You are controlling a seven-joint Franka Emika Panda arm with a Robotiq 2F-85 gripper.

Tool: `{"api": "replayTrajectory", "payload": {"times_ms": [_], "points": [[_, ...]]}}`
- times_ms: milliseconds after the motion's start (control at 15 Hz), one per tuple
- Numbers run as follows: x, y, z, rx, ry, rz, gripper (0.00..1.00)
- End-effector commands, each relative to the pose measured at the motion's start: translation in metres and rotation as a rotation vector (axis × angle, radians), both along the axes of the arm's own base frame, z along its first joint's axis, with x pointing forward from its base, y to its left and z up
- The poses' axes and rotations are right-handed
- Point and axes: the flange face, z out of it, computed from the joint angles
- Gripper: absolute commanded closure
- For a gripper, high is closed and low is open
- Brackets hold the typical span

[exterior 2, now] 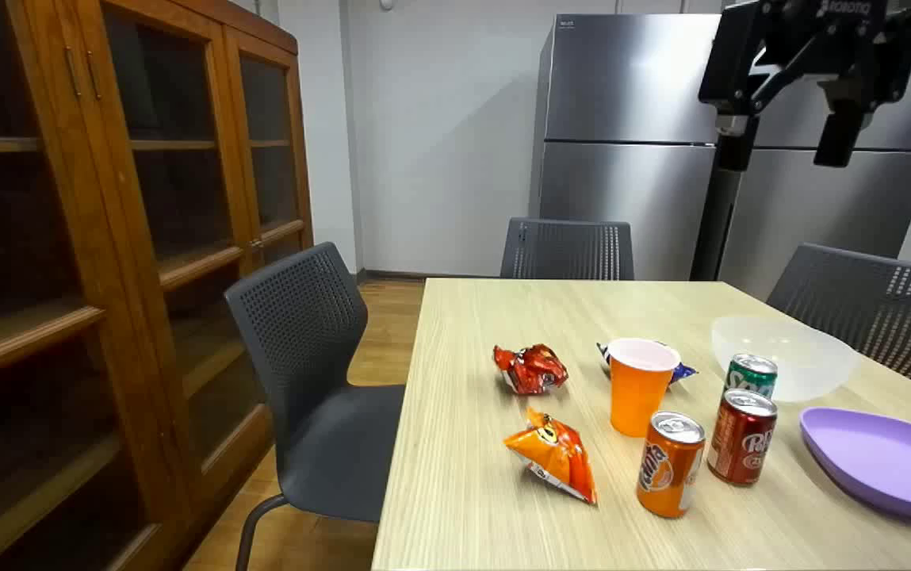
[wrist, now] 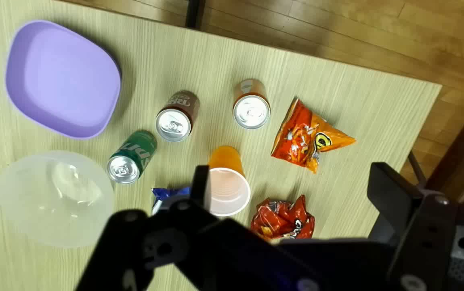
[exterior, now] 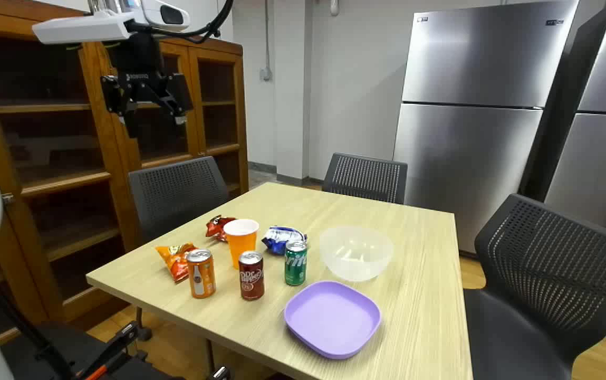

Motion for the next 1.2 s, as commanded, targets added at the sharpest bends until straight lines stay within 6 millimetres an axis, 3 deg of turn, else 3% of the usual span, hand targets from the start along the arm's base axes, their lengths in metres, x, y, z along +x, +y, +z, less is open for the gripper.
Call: {"api": "replayTrajectory", "payload": {"times_ms": [0,800,1133], "points": [[0.0,0.0,0.0,0.0,0.002,0.0,0.0],[0.0,0.0,0.0,0.0,0.002,0.0,0.0],[0.004,0.005,-0.012,0.01,0.011,-0.007,0.0]]}}
